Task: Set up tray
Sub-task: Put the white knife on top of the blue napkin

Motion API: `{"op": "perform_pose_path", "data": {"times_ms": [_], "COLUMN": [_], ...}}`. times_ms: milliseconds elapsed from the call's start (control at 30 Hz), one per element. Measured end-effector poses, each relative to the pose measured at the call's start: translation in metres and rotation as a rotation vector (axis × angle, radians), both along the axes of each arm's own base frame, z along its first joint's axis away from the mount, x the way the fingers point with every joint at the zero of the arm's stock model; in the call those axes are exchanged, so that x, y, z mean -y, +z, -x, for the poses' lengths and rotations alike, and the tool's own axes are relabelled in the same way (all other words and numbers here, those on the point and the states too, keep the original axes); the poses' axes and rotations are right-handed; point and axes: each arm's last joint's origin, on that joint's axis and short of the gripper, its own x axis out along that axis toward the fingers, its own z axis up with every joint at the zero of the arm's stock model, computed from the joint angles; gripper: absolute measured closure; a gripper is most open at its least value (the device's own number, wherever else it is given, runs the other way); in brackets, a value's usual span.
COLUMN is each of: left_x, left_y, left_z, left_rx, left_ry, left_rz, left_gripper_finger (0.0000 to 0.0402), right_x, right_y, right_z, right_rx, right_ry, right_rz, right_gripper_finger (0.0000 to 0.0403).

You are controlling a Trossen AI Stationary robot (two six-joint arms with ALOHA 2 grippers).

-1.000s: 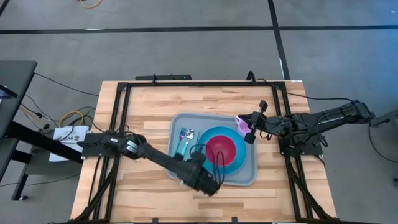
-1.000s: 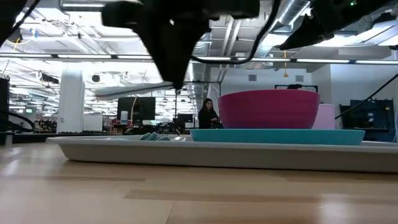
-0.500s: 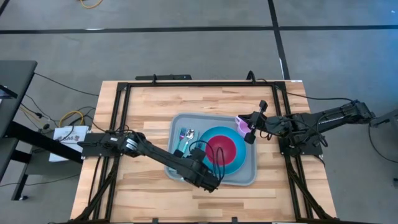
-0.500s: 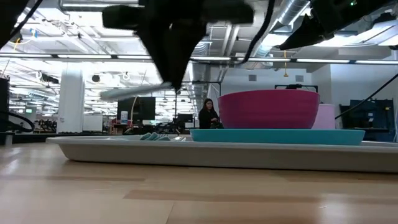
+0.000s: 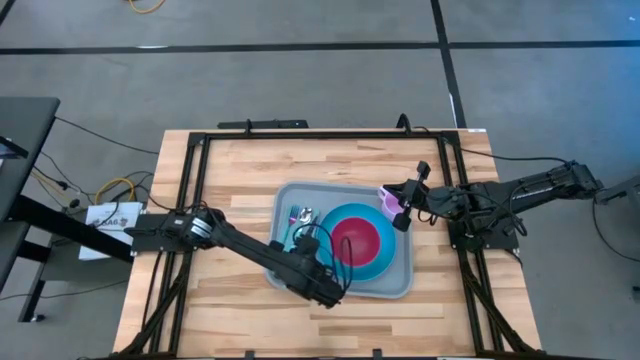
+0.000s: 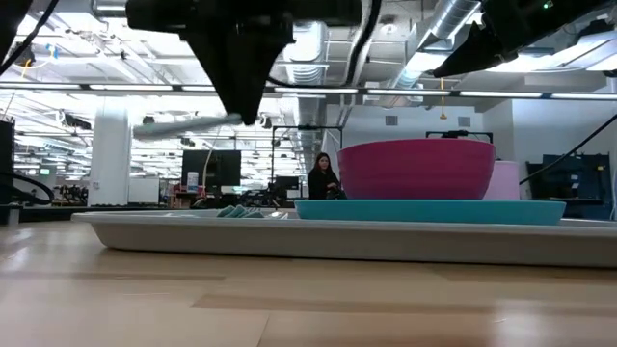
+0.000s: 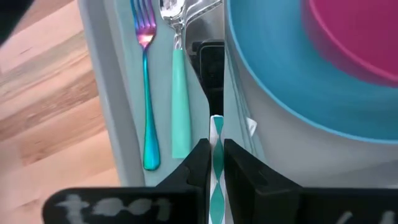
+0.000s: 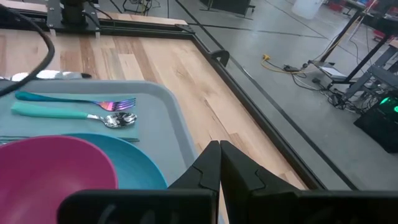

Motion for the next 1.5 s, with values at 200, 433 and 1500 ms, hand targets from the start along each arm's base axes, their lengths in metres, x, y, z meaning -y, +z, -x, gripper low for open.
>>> {"op": "perform_pose_path", "data": {"times_ms": [200,433,1500], "left_x": [-0.015,-0.031,-0.096], "left_y": [-0.003,-0.029,-0.070], "left_z": [0.016,0.019,-0.022], "left_rx": [-0.047,0.012,0.036], "left_ry": [0.065,0.072,0.090], "left_rz": [-0.001,0.018,0.178], "left_gripper_finger": [0.0390,0.0390,0.0383], "right_x": [0.000,0.000,0.000], "right_y": [0.000,0.000,0.000], "right_z": [0.000,0.000,0.000], "right_rx": [0.000,0.000,-0.002], "right_ry": [-0.001,0.000,0.000], "right_rz": [0.000,0.000,0.000], "right_gripper_finger": [0.0403,0.0403,0.0403]}}
